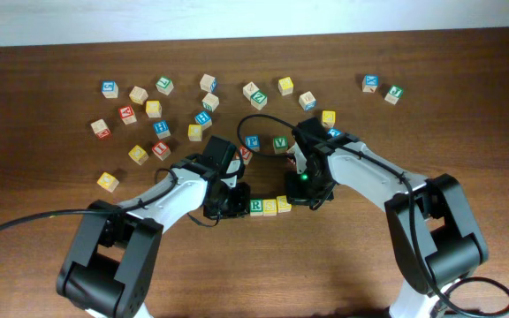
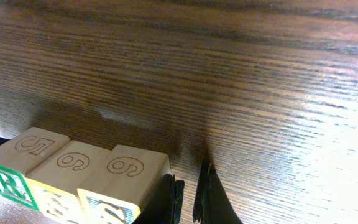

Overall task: Spell out RSS
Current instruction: 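Lower the right gripper and push the second S block left, then hold both grippers against the row ends to align the blocks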

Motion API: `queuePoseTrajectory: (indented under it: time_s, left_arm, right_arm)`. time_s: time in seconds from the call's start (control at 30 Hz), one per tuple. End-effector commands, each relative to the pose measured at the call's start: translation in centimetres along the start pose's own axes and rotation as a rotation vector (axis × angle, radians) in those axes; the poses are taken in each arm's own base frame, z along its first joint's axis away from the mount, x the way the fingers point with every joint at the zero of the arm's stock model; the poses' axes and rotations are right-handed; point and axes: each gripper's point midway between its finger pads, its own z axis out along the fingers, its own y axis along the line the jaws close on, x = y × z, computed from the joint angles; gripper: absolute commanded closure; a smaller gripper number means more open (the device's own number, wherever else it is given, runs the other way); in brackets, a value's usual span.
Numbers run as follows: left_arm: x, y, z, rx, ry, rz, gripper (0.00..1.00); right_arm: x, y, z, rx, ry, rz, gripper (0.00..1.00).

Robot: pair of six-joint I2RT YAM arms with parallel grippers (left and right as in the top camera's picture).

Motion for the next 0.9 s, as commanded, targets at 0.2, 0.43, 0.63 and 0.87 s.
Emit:
queuePoseTrajectory:
  time_s: [0.2, 0.43, 0.63, 0.87]
  left_arm:
    - [0.4, 0.4, 0.8, -0.014, 0.024, -0.029, 1.0]
    - [0.4, 0.4, 0.8, -0.015, 0.023, -0.029, 1.0]
    - [0.4, 0.4, 0.8, -0.014, 0.024, -0.029, 1.0]
    - [0.4, 0.8, 0.8, -0.038, 0.017, -0.031, 1.0]
  right_arm:
    - [1.8, -0.9, 1.4, 0.036, 0.067, 0.058, 0.96]
    - [2.1, -0.2, 1.6, 0.013, 0.078, 0.047, 0.96]
    - [2.2, -0.2, 1.6, 0.013, 0.081, 0.048, 0.96]
    - [0.6, -1.7, 1.5, 0.099, 0.007, 0.037, 0.96]
